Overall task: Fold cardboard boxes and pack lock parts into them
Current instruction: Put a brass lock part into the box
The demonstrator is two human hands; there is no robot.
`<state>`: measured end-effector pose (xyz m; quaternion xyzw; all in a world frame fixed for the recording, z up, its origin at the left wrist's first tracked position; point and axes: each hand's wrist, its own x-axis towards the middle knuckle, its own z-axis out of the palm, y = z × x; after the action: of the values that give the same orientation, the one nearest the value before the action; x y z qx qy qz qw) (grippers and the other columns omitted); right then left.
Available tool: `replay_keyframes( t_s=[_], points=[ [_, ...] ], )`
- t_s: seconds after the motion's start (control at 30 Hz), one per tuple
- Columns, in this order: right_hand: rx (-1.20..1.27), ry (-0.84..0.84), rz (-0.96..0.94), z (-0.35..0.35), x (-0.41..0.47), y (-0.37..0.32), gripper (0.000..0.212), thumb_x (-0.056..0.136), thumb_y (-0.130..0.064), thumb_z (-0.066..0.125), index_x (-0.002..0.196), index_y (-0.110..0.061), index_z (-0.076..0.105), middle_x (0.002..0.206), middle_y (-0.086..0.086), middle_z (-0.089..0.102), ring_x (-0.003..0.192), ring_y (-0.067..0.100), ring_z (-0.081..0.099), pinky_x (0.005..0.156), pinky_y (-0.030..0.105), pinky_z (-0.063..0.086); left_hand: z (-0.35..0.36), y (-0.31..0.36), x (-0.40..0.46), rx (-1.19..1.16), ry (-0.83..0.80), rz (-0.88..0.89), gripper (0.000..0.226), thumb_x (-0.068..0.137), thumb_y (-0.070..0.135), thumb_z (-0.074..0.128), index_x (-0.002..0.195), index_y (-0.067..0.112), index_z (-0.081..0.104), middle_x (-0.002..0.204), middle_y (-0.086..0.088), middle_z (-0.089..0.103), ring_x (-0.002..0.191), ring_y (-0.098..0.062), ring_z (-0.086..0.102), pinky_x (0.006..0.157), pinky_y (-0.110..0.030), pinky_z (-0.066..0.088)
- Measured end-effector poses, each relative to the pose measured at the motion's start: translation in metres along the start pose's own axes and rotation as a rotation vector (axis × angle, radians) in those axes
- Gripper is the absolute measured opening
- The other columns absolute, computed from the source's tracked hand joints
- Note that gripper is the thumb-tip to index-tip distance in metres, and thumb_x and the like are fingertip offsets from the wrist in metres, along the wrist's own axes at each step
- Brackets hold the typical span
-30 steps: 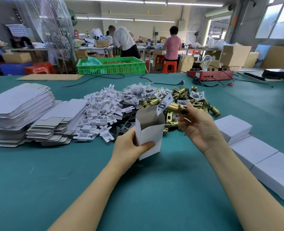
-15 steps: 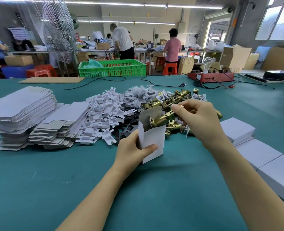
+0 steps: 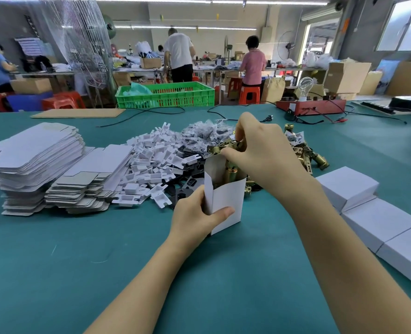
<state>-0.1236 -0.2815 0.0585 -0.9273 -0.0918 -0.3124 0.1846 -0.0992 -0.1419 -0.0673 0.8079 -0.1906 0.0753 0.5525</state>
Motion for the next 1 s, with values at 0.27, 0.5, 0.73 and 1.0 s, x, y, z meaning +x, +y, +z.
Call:
replay_keyframes(
  t_s=[0.27, 0.5, 0.73, 1.0],
  points=[
    [-0.112, -0.247, -0.016, -0.002, -0.001, 0.004, 0.025, 0.083, -0.020, 0.063, 0.081, -0.010, 0.040, 0.068, 0.005, 0.045, 0.067, 0.025, 0.040, 0.057, 0.035, 0.032, 0.003, 0.002, -0.002, 0.087, 0.033, 0.037, 0.066, 0.064, 0.054, 0.071, 0.099, -0.001, 0.060, 0.087, -0.023, 0.065, 0.077, -0.030, 0.060, 0.076, -0.053, 0.050],
    [-0.283, -0.209, -0.075, 0.011, -0.005, -0.003, 0.023, 0.081, -0.023, 0.062, 0.079, -0.018, 0.039, 0.066, -0.004, 0.038, 0.073, 0.025, 0.046, 0.046, 0.026, 0.022, 0.004, 0.001, -0.001, 0.084, 0.046, 0.021, 0.058, 0.066, 0.050, 0.071, 0.097, 0.002, 0.061, 0.087, -0.022, 0.064, 0.076, -0.030, 0.059, 0.075, -0.050, 0.049],
    [-0.260, -0.283, 0.077, 0.018, -0.002, 0.001, 0.015, 0.079, -0.017, 0.061, 0.069, -0.016, 0.050, 0.066, 0.001, 0.048, 0.072, 0.028, 0.054, 0.047, 0.023, 0.027, 0.004, 0.000, -0.001, 0.053, 0.050, 0.017, 0.059, 0.067, 0.048, 0.072, 0.100, 0.001, 0.061, 0.091, -0.023, 0.066, 0.078, -0.028, 0.062, 0.077, -0.053, 0.050],
    [-0.170, -0.327, 0.076, 0.014, -0.001, 0.006, 0.012, 0.078, -0.012, 0.061, 0.074, -0.001, 0.062, 0.070, 0.018, 0.059, 0.065, 0.029, 0.052, 0.055, 0.030, 0.040, 0.004, 0.001, -0.002, 0.063, 0.047, 0.037, 0.061, 0.067, 0.049, 0.070, 0.101, -0.001, 0.060, 0.089, -0.025, 0.065, 0.078, -0.030, 0.061, 0.077, -0.053, 0.050]
  ],
)
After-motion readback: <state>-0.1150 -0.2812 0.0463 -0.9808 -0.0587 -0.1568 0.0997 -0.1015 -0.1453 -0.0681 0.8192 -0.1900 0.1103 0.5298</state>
